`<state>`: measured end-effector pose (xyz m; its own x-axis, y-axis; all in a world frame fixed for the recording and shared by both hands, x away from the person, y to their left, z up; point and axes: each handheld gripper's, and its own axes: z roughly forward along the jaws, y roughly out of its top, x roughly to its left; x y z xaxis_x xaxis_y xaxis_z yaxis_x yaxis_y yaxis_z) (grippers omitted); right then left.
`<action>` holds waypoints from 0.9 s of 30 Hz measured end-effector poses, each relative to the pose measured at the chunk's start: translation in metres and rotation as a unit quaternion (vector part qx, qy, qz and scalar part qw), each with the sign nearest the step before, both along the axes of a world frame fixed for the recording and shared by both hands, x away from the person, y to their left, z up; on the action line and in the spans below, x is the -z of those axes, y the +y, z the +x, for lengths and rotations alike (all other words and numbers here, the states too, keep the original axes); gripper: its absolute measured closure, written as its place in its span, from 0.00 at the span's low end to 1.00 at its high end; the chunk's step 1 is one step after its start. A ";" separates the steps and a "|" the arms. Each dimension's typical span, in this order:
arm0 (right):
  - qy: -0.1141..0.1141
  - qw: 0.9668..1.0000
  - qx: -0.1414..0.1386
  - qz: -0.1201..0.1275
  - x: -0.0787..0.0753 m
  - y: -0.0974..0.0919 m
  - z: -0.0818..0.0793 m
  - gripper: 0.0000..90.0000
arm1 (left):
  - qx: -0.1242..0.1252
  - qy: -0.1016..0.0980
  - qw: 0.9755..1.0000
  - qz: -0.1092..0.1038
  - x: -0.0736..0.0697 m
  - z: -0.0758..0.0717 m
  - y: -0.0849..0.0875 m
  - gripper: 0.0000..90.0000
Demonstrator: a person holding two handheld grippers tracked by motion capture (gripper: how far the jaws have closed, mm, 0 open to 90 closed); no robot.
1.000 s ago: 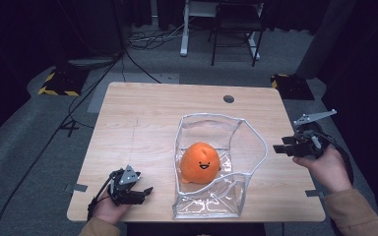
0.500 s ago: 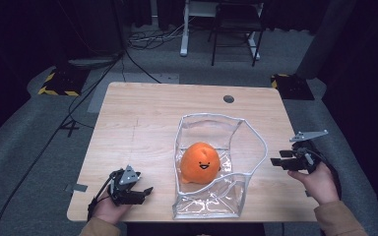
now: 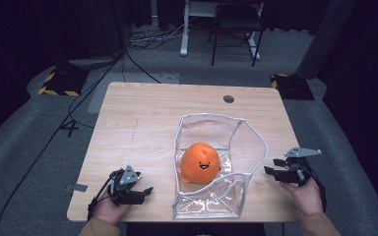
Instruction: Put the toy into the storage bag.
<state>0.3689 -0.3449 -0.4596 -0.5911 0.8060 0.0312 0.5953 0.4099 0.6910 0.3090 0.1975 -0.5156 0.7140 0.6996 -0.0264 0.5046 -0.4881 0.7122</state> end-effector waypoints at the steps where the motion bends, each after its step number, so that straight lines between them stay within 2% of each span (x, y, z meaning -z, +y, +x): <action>1: -0.001 1.000 0.004 0.004 0.003 0.000 -0.001 0.49 | 0.000 0.000 1.000 0.000 0.000 0.000 0.000 0.30; 3: -0.006 1.000 0.009 0.010 0.009 -0.001 -0.003 0.49 | 0.000 0.000 1.000 0.000 0.000 0.000 0.000 0.30; 5: -0.017 1.000 0.014 0.004 0.016 -0.002 -0.006 0.49 | 0.000 0.000 1.000 0.000 0.000 0.000 0.000 0.30; 9: -0.021 1.000 0.015 0.007 0.028 -0.001 -0.011 0.49 | -0.001 0.001 1.000 -0.001 0.000 0.000 0.000 0.30; 14: -0.041 0.999 0.012 0.003 0.035 0.003 -0.015 0.46 | 0.000 0.000 1.000 0.000 0.000 0.000 0.000 0.30; 19: -0.044 0.999 0.014 -0.002 0.044 0.005 -0.016 0.43 | 0.000 0.000 1.000 0.000 0.000 0.000 0.000 0.30; 24: -0.056 0.998 0.020 0.009 0.050 0.006 -0.016 0.34 | 0.000 -0.001 1.000 -0.001 0.000 0.000 0.000 0.30; 27: -0.048 0.999 0.020 0.004 0.050 0.007 -0.012 0.21 | 0.000 0.000 1.000 -0.001 0.000 0.000 0.000 0.30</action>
